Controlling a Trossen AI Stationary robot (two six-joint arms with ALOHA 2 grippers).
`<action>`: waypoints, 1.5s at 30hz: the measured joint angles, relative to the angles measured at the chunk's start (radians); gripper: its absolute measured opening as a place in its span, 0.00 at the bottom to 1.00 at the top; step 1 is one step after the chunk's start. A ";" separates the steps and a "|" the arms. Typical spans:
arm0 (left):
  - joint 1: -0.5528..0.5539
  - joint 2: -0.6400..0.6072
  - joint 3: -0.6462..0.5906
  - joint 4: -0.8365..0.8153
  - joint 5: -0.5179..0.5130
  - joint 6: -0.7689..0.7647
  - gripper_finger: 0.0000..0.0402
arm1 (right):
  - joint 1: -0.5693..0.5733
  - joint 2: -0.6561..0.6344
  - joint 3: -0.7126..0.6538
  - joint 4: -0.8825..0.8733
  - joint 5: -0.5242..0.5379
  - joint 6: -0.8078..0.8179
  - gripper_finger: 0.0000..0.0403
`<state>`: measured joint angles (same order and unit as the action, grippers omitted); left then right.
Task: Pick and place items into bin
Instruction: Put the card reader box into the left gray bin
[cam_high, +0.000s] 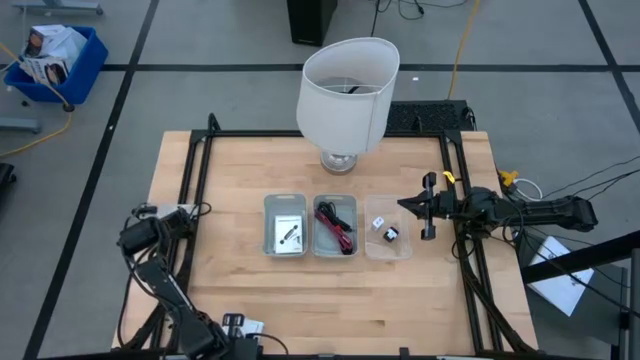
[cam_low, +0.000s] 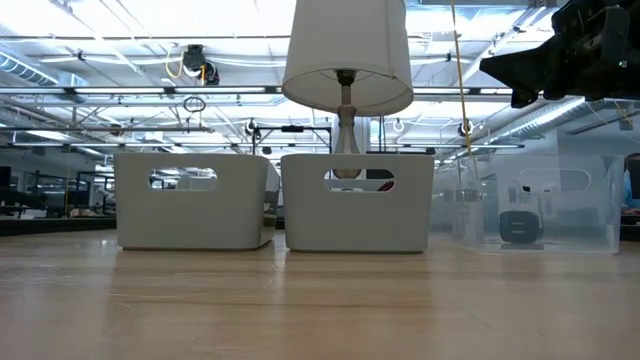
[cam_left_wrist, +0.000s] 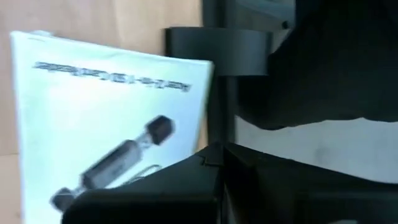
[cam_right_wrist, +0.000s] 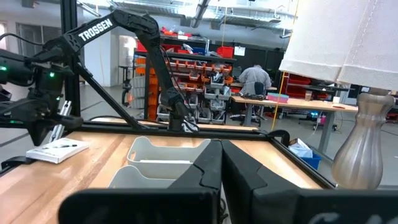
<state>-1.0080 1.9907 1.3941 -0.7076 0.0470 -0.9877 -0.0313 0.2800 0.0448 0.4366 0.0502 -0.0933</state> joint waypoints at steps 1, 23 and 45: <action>0.002 0.000 0.000 -0.005 -0.003 0.008 0.01 | 0.000 0.000 0.000 0.000 0.000 0.000 0.00; 0.061 -0.039 -0.090 -0.007 0.081 0.221 0.01 | 0.000 0.000 0.000 0.000 0.000 -0.005 0.00; 0.176 -0.242 -0.198 -0.160 -0.217 0.360 0.25 | 0.000 0.000 0.000 0.000 0.000 -0.023 0.00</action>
<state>-0.8318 1.7487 1.1966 -0.8677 -0.1699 -0.6276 -0.0315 0.2802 0.0450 0.4370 0.0507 -0.1165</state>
